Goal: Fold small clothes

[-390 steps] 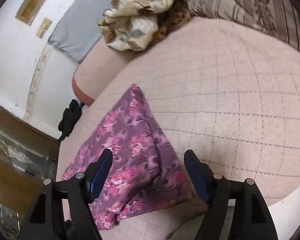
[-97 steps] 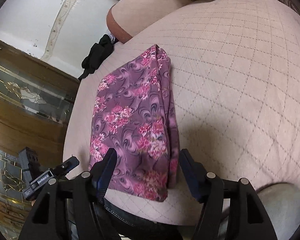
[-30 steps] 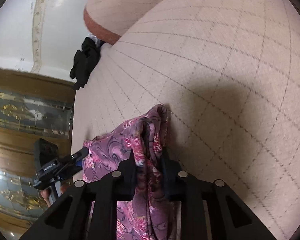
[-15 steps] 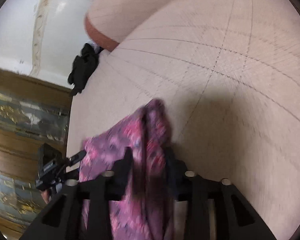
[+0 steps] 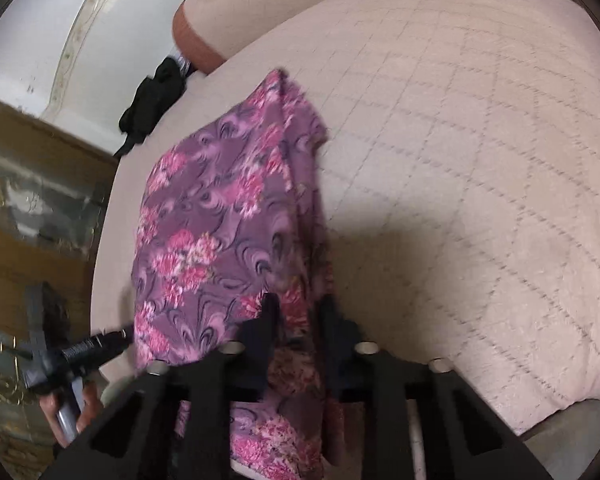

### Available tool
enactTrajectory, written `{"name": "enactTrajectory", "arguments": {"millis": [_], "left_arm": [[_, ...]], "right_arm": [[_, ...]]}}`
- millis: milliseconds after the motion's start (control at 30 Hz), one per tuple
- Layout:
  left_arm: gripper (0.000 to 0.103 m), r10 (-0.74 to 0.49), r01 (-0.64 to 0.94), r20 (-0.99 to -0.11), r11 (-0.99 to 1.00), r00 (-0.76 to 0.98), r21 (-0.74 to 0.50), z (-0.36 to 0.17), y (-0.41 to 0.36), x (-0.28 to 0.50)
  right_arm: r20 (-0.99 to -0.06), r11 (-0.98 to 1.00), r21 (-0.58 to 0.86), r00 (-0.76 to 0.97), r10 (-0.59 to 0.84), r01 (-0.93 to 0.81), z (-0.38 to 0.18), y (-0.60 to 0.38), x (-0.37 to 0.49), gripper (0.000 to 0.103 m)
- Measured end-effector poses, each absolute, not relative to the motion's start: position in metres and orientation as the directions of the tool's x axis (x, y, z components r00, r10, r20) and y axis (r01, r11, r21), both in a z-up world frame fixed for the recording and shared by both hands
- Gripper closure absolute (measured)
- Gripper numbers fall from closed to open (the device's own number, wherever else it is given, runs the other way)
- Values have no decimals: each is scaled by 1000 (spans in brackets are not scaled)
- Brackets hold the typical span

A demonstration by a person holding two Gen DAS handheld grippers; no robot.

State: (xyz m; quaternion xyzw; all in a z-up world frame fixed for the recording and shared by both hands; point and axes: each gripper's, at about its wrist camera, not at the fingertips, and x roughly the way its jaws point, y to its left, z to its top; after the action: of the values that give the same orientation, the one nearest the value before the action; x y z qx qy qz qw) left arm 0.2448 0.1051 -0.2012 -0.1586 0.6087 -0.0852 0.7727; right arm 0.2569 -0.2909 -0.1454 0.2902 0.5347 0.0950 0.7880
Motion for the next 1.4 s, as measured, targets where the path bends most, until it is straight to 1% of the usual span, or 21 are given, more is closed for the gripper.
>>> {"name": "enactTrajectory", "arguments": {"millis": [67,200,233,267,300,367,433,567,633,733,800,867,1100,1133,1167,1200,1233,1267,1300,1333,1400], "left_arm": [[103,-311,-61,-910,939,273,-339,-200,104,240],[102,-263,-70,-914,952,310,-298,-192,93,223],[98,-272,-69,-911,949,309,-307,-189,91,217],[84,-291,-52,-904,945,312,-322,-185,89,211],[68,-288,-43,-901,947,323,-318,-182,89,206],[45,-239,-50,-896,959,375,-278,-178,91,191],[38,-248,-59,-886,954,392,-294,-178,95,180],[37,-322,-91,-853,917,411,-390,-191,112,161],[37,-313,-98,-849,917,425,-387,-189,115,158],[37,-328,-45,-811,917,484,-397,-172,109,149],[27,-361,3,-775,907,519,-420,-161,105,138],[23,-372,10,-762,901,530,-433,-159,102,133],[23,-384,1,-807,903,449,-430,-181,93,145],[25,-383,6,-814,906,436,-423,-185,90,147],[33,-382,13,-822,909,423,-417,-189,85,148],[44,-388,17,-825,908,410,-418,-192,81,149],[46,-385,24,-830,911,403,-411,-194,77,150],[50,-368,35,-833,921,413,-389,-193,73,149],[71,-365,54,-834,924,415,-377,-192,69,148],[84,-386,91,-831,919,400,-384,-193,64,147],[92,-367,94,-832,927,416,-362,-186,61,141]], "right_arm": [[-783,802,569,418,461,182,-141,-294,254,94],[-807,824,536,398,437,183,-146,-283,254,93],[-799,811,551,406,444,198,-142,-285,252,92],[-783,795,573,420,459,200,-136,-286,248,87],[-764,784,593,437,476,182,-131,-287,243,79],[-750,798,586,468,467,143,-120,-291,227,20],[-753,814,564,491,438,138,-118,-294,213,12],[-743,812,569,503,442,127,-137,-304,178,13],[-698,759,636,525,487,142,-140,-314,168,16],[-667,774,627,577,471,93,-125,-313,165,16],[-668,784,618,565,485,58,-125,-304,164,20],[-706,819,572,536,463,46,-125,-292,167,31],[-757,861,509,477,446,4,-135,-271,175,53],[-772,868,496,464,435,13,-138,-270,176,66],[-778,871,491,459,430,14,-139,-270,177,77],[-780,876,483,461,423,12,-138,-269,177,80],[-780,881,473,469,414,8,-136,-269,176,84],[-789,895,446,475,389,7,-134,-268,175,86],[-803,907,420,470,365,13,-136,-267,175,86],[-818,915,403,456,350,21,-140,-265,176,88],[-828,921,387,450,334,28,-141,-264,179,90]]}}
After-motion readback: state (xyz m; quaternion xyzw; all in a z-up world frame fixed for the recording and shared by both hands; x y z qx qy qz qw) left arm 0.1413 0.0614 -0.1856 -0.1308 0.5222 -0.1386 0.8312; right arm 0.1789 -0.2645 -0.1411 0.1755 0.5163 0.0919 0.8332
